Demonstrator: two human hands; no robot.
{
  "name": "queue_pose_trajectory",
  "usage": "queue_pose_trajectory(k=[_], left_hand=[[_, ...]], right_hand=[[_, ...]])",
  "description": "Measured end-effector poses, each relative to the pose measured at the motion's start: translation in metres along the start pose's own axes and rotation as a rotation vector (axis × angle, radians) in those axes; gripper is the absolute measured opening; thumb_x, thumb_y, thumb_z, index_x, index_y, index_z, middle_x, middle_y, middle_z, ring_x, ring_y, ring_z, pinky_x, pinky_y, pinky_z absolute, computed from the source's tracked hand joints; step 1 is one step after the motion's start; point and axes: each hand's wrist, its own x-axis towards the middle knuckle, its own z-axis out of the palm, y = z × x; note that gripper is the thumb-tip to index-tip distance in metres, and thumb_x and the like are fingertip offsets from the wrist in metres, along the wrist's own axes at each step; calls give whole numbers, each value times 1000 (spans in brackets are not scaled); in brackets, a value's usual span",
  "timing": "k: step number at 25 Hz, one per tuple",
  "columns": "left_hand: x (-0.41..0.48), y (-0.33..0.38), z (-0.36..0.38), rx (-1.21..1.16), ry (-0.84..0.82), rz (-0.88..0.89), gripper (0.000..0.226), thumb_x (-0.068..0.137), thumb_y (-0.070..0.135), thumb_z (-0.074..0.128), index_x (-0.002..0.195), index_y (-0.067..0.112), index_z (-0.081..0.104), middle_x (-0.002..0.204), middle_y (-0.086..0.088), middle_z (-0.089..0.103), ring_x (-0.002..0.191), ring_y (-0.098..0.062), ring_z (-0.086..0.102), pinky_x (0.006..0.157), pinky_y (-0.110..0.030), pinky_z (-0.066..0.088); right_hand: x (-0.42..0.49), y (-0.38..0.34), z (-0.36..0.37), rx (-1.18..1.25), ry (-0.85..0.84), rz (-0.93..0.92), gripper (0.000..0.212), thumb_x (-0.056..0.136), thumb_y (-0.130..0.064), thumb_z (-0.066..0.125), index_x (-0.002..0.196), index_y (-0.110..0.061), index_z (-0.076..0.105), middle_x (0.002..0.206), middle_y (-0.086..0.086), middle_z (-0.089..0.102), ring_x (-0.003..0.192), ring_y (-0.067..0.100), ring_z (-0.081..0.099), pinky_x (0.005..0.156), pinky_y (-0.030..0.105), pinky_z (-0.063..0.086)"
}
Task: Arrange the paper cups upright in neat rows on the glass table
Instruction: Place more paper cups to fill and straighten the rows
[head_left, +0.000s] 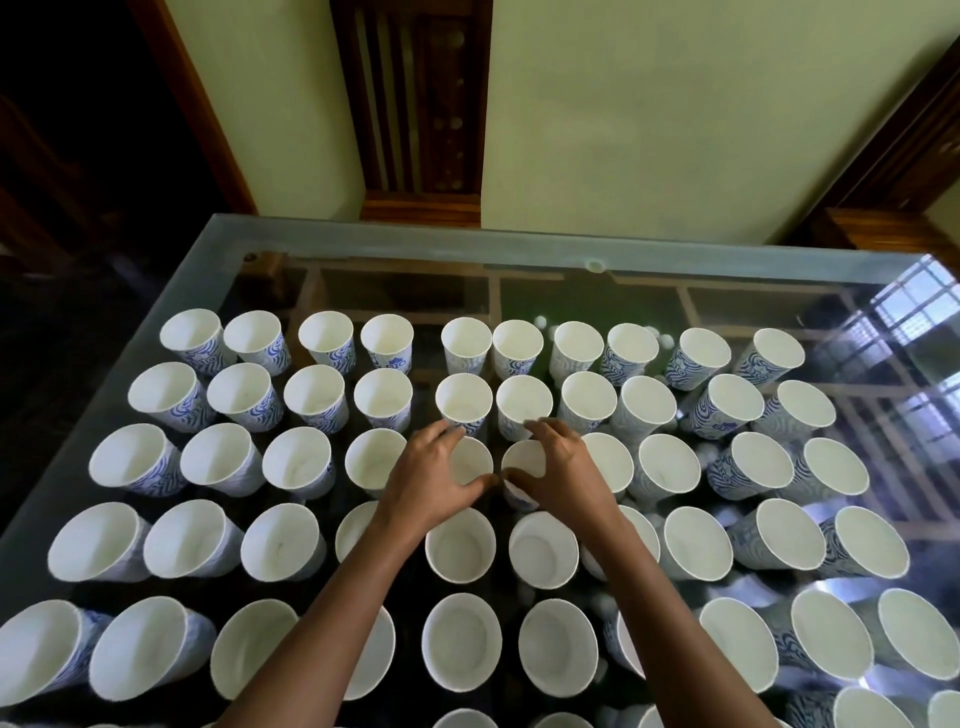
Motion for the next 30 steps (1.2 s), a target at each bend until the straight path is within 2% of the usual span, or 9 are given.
queue_pose_trajectory(k=[4,9,17,23,26,30], left_hand=[[29,1,-6,19,15,-19,63,76,44,68,130,15,51,142,-6,43,128,-22,40,103,-33,36],[65,0,-10,33,-30,-39,67,79,43,65,136,17,42,149,-4,33,135,-23,31,108,-34,30],[76,-7,-4,-3,-31,-23,64,77,37,69,133,15,47,142,-5,43,129,-22,40,104,-33,35],[93,-8,-7,3,9,22,61,78,41,67,131,17,49,143,-3,42,130,-20,39,104,-32,34],[122,-7,-10,-3,33,-4,59,80,40,66,131,16,49,143,-3,41,130,-20,38,104,-33,35],[154,-7,-11,-29,28,-55,64,78,39,68,133,14,46,146,-6,38,133,-22,35,106,-34,31]], right_hand=[[33,2,-8,-30,12,-6,65,79,-22,72,136,-8,43,144,13,39,128,31,41,106,38,36],[70,4,-12,-108,-50,-19,73,75,-25,75,137,-10,40,146,11,37,131,30,37,106,38,34],[79,10,-6,-134,-63,-26,76,73,-26,77,137,-9,39,138,13,45,122,29,46,98,36,42],[91,12,-12,-106,-45,-53,73,76,-29,74,137,-10,39,140,12,44,126,28,43,102,36,39],[119,11,-20,-101,-24,-56,68,80,-27,71,138,-9,39,144,12,39,129,29,40,105,35,35],[154,10,-25,-109,-66,-57,73,77,-25,73,138,-8,38,146,13,36,132,27,37,106,33,33]])
